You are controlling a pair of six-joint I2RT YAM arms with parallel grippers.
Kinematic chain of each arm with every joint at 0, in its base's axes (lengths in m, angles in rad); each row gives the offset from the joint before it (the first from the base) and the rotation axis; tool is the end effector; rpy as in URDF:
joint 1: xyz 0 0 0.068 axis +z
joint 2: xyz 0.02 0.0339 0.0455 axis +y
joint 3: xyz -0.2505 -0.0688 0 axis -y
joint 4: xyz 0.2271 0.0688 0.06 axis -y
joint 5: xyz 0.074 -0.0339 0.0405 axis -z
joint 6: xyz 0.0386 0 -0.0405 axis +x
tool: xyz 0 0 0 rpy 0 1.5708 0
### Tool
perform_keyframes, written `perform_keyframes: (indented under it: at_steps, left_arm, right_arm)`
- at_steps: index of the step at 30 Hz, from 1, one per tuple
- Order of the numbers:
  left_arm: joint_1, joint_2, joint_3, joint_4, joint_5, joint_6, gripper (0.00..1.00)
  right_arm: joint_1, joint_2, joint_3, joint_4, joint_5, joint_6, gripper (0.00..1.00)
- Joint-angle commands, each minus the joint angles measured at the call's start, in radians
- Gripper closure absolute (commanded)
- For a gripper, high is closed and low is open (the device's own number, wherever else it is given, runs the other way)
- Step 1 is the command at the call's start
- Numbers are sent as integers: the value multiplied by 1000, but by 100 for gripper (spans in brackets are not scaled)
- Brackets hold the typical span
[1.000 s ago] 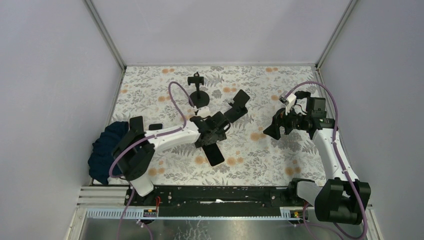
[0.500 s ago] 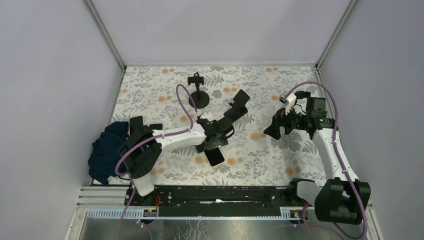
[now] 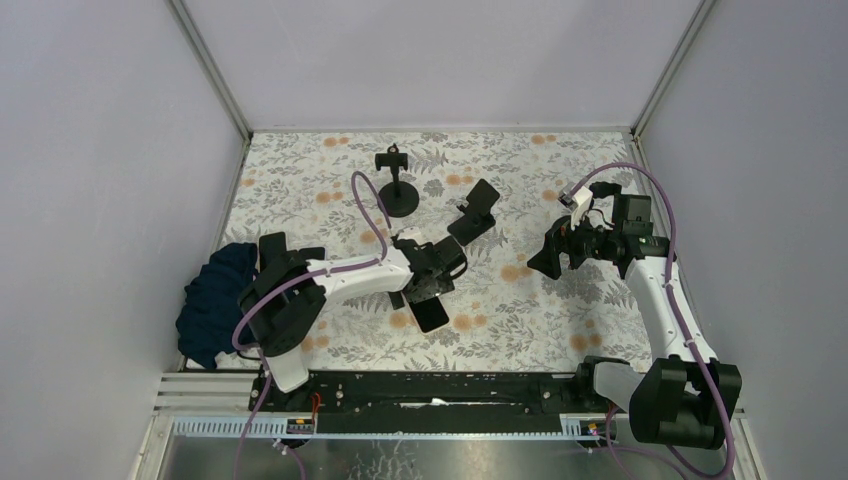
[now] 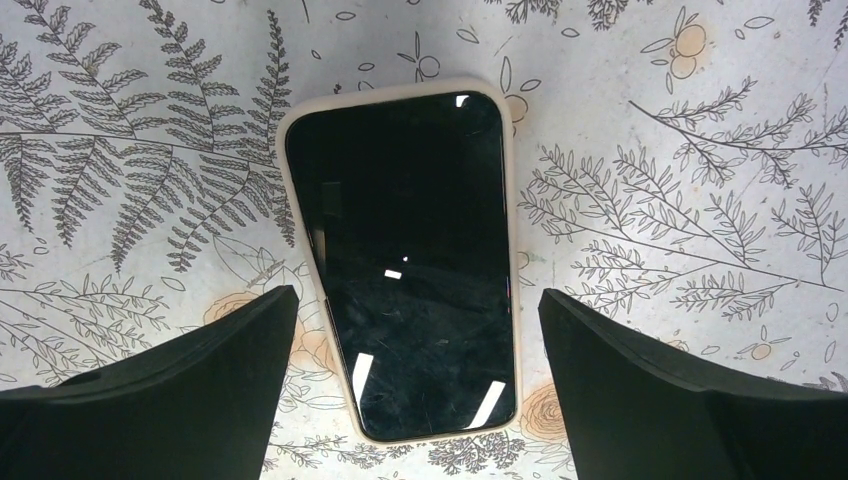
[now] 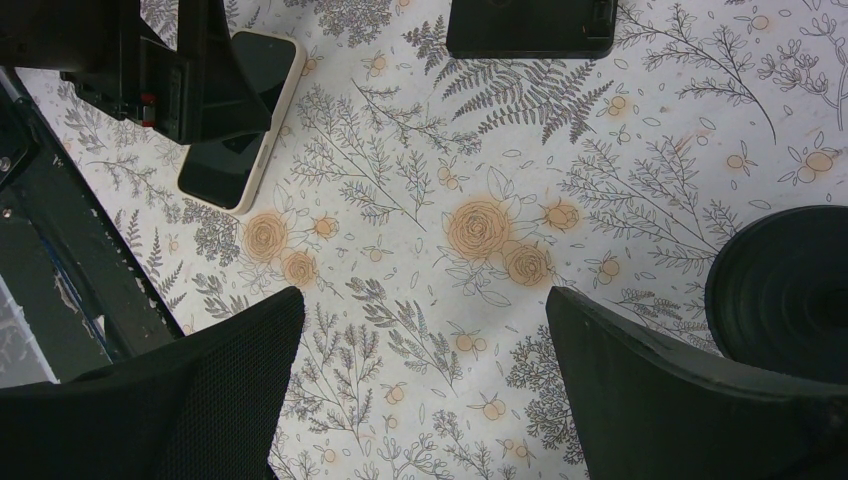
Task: Place the phone on the phone stand
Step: Pick up the phone at the center of the board.
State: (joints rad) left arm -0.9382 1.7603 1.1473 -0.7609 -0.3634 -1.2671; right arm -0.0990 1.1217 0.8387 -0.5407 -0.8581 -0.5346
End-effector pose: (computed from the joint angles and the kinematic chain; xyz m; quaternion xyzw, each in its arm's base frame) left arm 0.1938 -0.2411 0.1700 -0.1778 0.9627 -0.0051 0.2041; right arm 0.2153 0.0080 0.2606 -0.3312 0.7938 0.2647 0.4360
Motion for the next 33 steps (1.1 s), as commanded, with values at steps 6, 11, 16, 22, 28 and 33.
perform_keyframes:
  at_steps: [6,11,16,22,28,33]
  left_arm:
    - [-9,42,-29,31,-14,-20,1]
    - [-8,65,-44,48,-2,-25,1]
    - [-9,82,-47,48,-2,-25,1]
    - [-8,100,-65,75,20,-18,5]
    - [-8,99,-85,112,37,-7,21]
    - [-9,86,-81,127,26,22,32]
  right_arm:
    - [-1,-9,10,-7,-38,-11,0]
    - [-1,-8,10,-7,-39,-11,0]
    - [-1,-8,8,-7,-42,-10,0]
    - [-1,-8,10,-7,-45,-11,0]
    - [-1,-8,10,-9,-52,-9,0]
    - [-1,-5,10,-8,-94,9,0]
